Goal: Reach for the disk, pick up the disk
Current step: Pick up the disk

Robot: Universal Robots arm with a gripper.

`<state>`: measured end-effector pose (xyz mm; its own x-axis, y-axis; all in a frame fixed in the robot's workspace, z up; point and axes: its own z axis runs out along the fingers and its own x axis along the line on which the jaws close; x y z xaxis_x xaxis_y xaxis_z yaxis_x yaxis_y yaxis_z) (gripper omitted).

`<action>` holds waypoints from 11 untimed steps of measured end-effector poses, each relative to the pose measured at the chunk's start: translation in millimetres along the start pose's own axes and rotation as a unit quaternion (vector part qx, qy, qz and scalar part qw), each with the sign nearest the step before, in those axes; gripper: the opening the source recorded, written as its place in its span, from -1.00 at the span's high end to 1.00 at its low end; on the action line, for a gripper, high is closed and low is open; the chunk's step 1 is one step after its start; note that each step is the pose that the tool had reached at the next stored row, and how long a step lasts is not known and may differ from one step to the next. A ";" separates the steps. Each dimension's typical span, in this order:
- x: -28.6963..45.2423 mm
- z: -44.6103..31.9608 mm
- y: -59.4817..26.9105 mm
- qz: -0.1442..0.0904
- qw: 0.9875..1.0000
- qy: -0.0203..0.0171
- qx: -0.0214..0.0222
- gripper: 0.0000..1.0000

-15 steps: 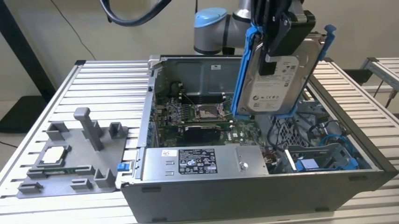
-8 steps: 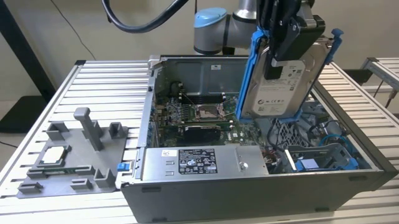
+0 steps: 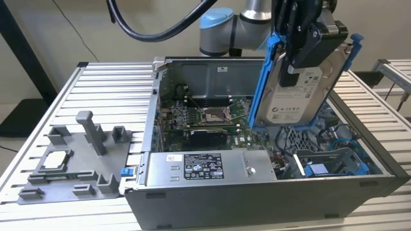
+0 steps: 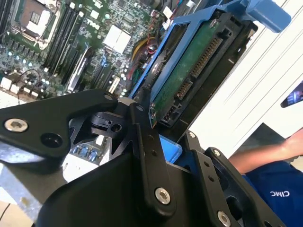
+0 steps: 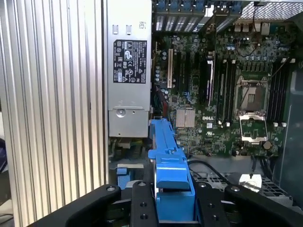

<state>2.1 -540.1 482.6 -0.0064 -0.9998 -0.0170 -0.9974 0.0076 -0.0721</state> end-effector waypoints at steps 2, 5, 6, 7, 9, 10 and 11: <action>2.9 0.5 -1.9 0.000 1.000 0.000 0.000 1.00; 8.3 1.2 -3.9 0.000 1.000 0.000 0.000 1.00; 10.3 1.5 -4.5 0.000 1.000 0.000 0.000 1.00; 12.8 1.8 -5.5 0.000 1.000 0.000 0.000 1.00; 17.8 2.3 -7.3 0.000 1.000 0.000 0.000 1.00; 20.6 2.5 -8.4 0.000 1.000 0.000 0.000 1.00; 23.2 2.8 -9.4 0.000 1.000 0.000 0.000 1.00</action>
<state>11.6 -563.4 480.2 -0.0064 -0.9998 -0.0169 -0.9974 0.0076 -0.0721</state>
